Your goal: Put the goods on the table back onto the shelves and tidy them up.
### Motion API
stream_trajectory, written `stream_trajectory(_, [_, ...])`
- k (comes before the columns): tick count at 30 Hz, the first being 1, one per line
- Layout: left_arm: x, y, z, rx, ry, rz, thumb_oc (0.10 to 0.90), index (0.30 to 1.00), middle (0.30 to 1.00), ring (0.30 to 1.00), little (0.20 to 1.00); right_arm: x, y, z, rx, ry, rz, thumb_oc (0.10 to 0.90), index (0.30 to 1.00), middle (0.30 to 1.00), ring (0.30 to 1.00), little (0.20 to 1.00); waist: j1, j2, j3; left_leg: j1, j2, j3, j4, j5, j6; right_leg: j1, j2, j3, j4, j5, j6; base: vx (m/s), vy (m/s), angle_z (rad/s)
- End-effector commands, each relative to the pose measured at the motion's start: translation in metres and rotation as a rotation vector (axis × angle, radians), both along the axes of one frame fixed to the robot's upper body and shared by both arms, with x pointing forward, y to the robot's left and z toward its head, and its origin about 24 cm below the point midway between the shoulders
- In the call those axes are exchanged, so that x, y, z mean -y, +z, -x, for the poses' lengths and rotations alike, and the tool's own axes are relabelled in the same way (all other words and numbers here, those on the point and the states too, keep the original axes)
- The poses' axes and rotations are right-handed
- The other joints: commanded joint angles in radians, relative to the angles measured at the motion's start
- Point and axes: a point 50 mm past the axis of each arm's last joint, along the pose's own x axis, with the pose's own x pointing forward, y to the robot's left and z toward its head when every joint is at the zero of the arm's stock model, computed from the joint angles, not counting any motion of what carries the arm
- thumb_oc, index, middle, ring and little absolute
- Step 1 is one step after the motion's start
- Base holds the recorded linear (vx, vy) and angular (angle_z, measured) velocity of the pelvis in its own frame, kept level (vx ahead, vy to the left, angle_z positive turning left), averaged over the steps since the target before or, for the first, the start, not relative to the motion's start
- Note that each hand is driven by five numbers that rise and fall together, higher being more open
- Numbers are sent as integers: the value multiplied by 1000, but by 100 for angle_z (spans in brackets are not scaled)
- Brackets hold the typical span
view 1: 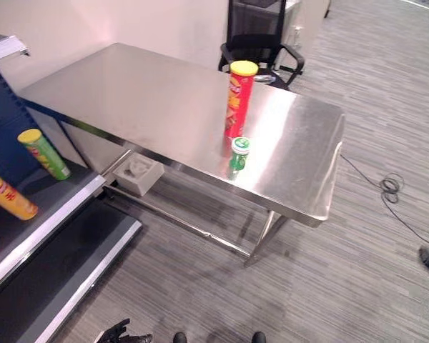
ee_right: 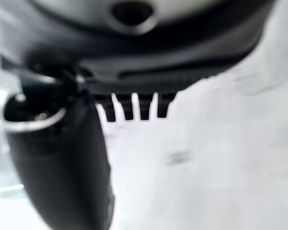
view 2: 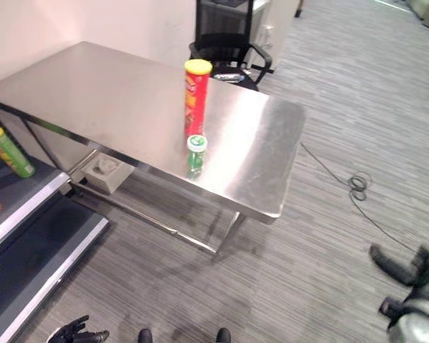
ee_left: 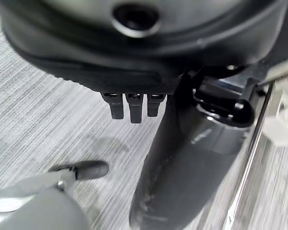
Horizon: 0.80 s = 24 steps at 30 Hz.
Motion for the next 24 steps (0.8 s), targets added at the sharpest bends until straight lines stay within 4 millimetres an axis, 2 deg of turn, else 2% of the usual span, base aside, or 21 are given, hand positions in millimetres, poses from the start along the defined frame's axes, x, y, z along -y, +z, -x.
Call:
stream_trajectory(1, [-1,6,-24,49,-110,-23,800,900,900,900,900,-31,96,-38,332,333,223,800,900,900,900,900,89,32,-36,-16,57,-79,9,-10,-44,53,-34,-46,30,10,80,27,-53,4])
stream_trajectory(2, [0,5,-22,42,-116,-19,800,900,900,900,900,-32,97,-43,315,340,235,800,900,900,900,900,97,31,-39,-16,59,-81,9,-9,-47,59,-32,-53,25,8,79,17,-50,19])
stream_trajectory(5, [0,3,-17,16,-126,-17,800,900,900,900,900,-61,112,-71,237,488,359,800,900,900,900,900,131,23,-44,-18,65,-86,9,-3,-54,68,-25,-64,15,4,76,2,-49,15])
stream_trajectory(8, [3,1,-13,6,-130,-12,800,900,900,900,900,-78,109,-91,139,557,430,800,900,900,900,900,153,22,-46,-20,73,-92,9,2,-58,76,-16,-73,12,-5,70,-7,-38,11])
stream_trajectory(11, [3,1,-11,-2,-126,-18,800,900,900,900,900,-82,100,-102,55,562,474,800,900,900,900,900,172,21,-45,-27,76,-103,9,8,-64,80,-11,-87,9,-10,64,-3,-27,20])
stream_trajectory(16, [2,0,-7,-5,-106,-24,800,900,900,900,900,-85,82,-108,-22,578,451,800,900,900,900,900,190,23,-40,-44,76,-125,9,19,-69,86,-9,-112,8,-14,61,-1,-23,22])
stream_trajectory(19, [1,-1,-2,-20,-99,-27,800,900,900,900,900,-84,82,-110,-84,539,553,800,900,900,900,900,199,24,-38,-53,72,-136,9,23,-72,87,-7,-124,8,-16,60,11,-18,13])
stream_trajectory(24, [1,-1,-1,-26,-104,-42,800,900,900,900,900,-85,79,-113,-53,476,550,800,900,900,900,900,213,28,-34,-69,68,-160,9,28,-72,89,-9,-144,8,-18,60,14,-5,12])
